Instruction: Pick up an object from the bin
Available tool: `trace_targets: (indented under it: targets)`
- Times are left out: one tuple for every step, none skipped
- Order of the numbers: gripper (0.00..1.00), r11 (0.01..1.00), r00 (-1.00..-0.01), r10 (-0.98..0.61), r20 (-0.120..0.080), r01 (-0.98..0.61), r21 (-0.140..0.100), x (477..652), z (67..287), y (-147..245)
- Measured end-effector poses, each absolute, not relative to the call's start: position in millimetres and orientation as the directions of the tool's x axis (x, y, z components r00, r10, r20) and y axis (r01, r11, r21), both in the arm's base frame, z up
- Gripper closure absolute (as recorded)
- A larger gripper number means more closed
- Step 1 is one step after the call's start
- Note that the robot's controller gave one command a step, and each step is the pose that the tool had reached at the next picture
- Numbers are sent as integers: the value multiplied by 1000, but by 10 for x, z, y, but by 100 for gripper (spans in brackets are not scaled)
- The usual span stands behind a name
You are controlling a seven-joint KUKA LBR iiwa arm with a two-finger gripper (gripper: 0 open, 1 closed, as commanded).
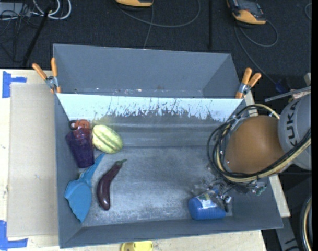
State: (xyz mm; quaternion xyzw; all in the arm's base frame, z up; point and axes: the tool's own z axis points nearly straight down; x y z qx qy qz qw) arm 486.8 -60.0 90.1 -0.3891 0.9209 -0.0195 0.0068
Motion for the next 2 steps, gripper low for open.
trace_targets:
  targets:
    - [100,697,-698,-716,2,-716,-35,4877,922,-614]
    - [100,699,-699,-715,-2,-714,-32,4874,920,-620]
